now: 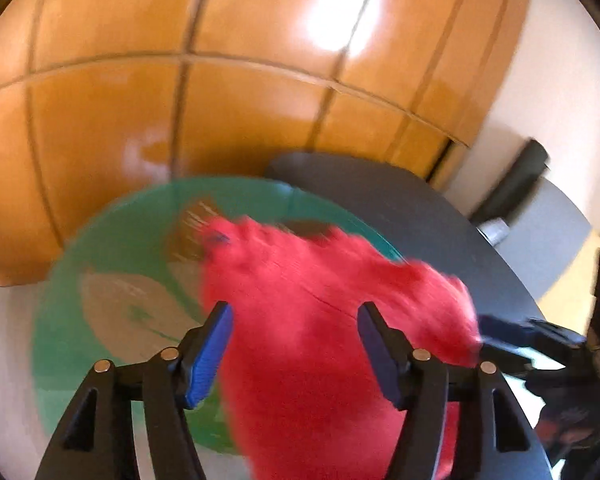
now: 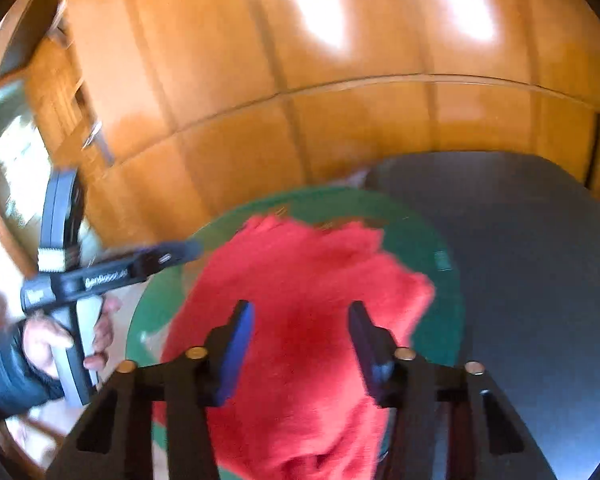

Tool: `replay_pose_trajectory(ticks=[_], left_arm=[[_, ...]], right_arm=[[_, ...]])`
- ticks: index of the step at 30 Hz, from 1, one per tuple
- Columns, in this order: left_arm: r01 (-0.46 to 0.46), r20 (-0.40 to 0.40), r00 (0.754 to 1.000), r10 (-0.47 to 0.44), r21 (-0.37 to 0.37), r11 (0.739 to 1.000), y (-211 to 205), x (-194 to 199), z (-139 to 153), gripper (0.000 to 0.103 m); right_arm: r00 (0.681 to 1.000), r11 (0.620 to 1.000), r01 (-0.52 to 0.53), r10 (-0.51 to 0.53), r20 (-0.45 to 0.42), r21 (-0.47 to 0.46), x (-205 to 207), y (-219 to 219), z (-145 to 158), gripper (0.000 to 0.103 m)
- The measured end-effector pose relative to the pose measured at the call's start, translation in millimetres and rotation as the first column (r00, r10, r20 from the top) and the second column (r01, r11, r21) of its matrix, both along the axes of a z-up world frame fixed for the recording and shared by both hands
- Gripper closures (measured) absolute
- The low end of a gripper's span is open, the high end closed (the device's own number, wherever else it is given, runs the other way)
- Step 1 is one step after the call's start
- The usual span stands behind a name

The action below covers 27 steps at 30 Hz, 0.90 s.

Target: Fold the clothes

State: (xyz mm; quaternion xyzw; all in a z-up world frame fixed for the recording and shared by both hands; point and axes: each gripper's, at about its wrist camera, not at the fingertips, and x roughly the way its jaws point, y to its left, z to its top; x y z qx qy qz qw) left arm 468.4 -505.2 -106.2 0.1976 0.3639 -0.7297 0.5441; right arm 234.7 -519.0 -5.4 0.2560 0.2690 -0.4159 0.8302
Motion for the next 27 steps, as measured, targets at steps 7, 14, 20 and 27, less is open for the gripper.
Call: replay_pose_trajectory(ticks=[7,14,20,27], left_arm=[[-0.063,0.126,0.991,0.056,0.055,0.997,-2.2,-40.6,-35.8,0.034],[-0.134,0.221,0.968,0.116,0.066,0.989,0.8,-50.0,-18.4,0.033],[-0.204,0.284,0.941,0.186,0.035,0.978,32.0,-38.1,7.1,0.032],[-0.194,0.295,0.938,0.183,0.011,0.981,58.8,-44.9,32.9,0.032]], right_arm=[[0.99,0.987,0.139,-0.135,-0.046,0.084,-7.0,0.1,-57.1,0.08],[0.973,0.974,0.216,-0.21,-0.094,0.067,4.0,8.2,-39.6,0.079],[0.946,0.952,0.307,-0.304,-0.111,0.007,2.2,32.6,-2.1,0.043],[0.942,0.947,0.32,-0.321,-0.101,-0.028,3.8,67.7,17.9,0.036]])
